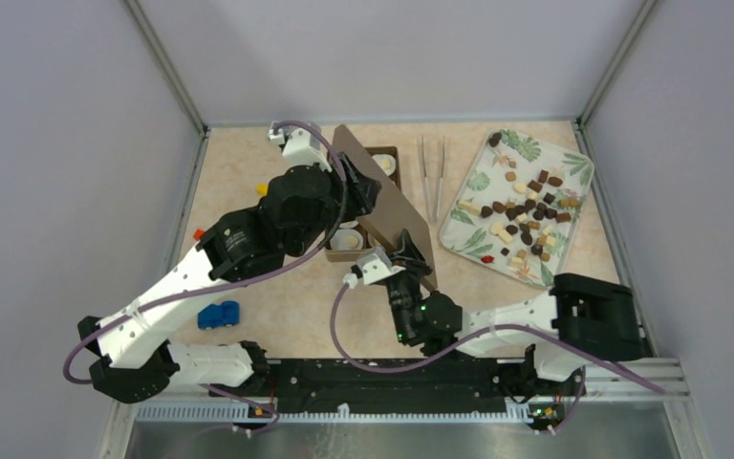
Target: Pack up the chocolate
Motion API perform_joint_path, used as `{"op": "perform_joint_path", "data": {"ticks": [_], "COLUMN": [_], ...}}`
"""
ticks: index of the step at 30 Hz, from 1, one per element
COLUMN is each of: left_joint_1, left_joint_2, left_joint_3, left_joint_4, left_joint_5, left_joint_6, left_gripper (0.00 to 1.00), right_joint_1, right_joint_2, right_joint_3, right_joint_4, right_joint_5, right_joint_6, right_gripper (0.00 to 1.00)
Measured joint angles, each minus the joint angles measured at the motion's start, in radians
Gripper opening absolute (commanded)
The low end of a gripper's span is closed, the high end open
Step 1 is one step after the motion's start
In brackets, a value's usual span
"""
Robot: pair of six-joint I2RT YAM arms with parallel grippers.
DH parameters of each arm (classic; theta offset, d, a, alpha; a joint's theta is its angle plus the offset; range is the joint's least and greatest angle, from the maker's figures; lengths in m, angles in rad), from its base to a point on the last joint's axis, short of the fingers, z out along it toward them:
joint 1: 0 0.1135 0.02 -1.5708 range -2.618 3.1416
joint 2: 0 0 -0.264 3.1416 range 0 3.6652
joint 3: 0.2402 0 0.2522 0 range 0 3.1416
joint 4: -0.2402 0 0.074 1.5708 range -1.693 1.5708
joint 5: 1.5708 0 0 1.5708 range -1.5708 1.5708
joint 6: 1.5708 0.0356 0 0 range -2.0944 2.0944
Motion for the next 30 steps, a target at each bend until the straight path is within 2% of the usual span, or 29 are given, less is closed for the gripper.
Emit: {"op": "perform_joint_path", "data": {"ticks": [4,7,8,9,10,12,14,18,20,23,26,30], "left_joint_1": [0.006,0.008,0.008,0.008,0.007,0.005,0.005,0.005,0.004,0.0,0.008,0.064], "left_joint_2": [-0.018,-0.028,-0.032,-0.038,-0.042,-0.055,-0.07,-0.082,-0.084,-0.091,-0.083,-0.001], "left_joint_3": [-0.013,-0.015,-0.017,-0.022,-0.027,-0.043,-0.064,-0.084,-0.084,-0.084,-0.067,0.033], "left_joint_4": [-0.01,-0.011,-0.009,0.003,0.022,0.049,0.069,0.08,0.1,0.131,0.156,0.134], "left_joint_5": [-0.022,-0.028,-0.027,-0.021,-0.019,-0.013,-0.011,-0.019,-0.022,-0.034,-0.048,0.019], "left_joint_6": [-0.005,-0.003,-0.003,-0.02,-0.022,-0.001,0.026,0.071,0.087,0.131,0.195,0.306], "left_gripper": [0.38,0.23,0.18,0.11,0.03,0.0,0.0,0.0,0.0,0.0,0.0,0.0], "right_joint_1": [0.0,0.0,0.0,0.0,0.001,0.001,0.003,0.009,0.018,0.031,0.035,0.039], "right_joint_2": [0.127,0.143,0.143,0.143,0.145,0.142,0.142,0.099,0.029,-0.113,-0.208,-0.26], "right_joint_3": [0.053,0.07,0.071,0.072,0.077,0.082,0.082,0.072,0.065,0.091,0.189,0.321], "right_joint_4": [0.199,0.27,0.285,0.289,0.29,0.295,0.291,0.235,0.109,-0.29,-0.722,-1.143], "right_joint_5": [0.068,0.089,0.092,0.089,0.09,0.09,0.088,0.084,0.074,-0.011,-0.181,-0.395], "right_joint_6": [-0.181,-0.242,-0.256,-0.261,-0.262,-0.277,-0.288,-0.221,-0.124,0.144,0.426,0.682], "right_gripper": [0.0,0.02,0.11,0.33,0.47,0.58,0.63,0.79,0.86,0.88,0.89,0.9]}}
